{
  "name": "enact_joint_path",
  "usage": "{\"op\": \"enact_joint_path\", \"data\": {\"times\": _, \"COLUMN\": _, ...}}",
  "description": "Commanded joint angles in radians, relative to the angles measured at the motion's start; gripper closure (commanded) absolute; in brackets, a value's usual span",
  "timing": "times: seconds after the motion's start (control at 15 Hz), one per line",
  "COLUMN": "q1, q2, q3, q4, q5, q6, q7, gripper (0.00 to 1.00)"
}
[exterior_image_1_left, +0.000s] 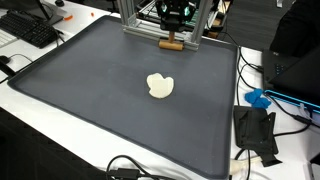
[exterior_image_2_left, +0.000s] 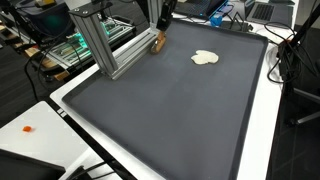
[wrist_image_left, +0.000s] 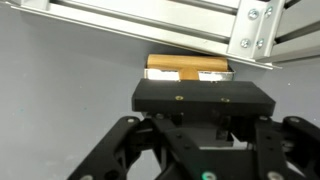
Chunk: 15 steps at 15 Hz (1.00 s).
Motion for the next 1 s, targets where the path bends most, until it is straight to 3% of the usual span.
{"op": "enact_joint_path", "data": {"times": 0.0, "q1": -0.012, "q2": 0.024, "q3": 0.011, "q4": -0.003, "q5": 0.043, "q6": 0.007, "q7": -0.028, "gripper": 0.74}}
{"op": "enact_joint_path", "data": {"times": 0.4, "q1": -0.036, "q2": -0.066, "q3": -0.003, "q4": -0.022, "q5": 0.077, "q6": -0.027, "q7": -0.031, "gripper": 0.74}}
{"op": "enact_joint_path", "data": {"times": 0.8, "q1": -0.049, "q2": -0.079, "q3": -0.007, "q4": -0.069, "q5": 0.101, "q6": -0.009, "q7": -0.054, "gripper": 0.74}}
{"op": "enact_joint_path", "data": {"times": 0.87, "q1": -0.049, "q2": -0.078, "q3": -0.006, "q4": -0.076, "q5": 0.105, "q6": -0.014, "q7": -0.059, "gripper": 0.65}}
{"op": "enact_joint_path", "data": {"times": 0.93, "q1": -0.049, "q2": -0.077, "q3": -0.006, "q4": -0.083, "q5": 0.112, "q6": -0.005, "q7": -0.061, "gripper": 0.25}}
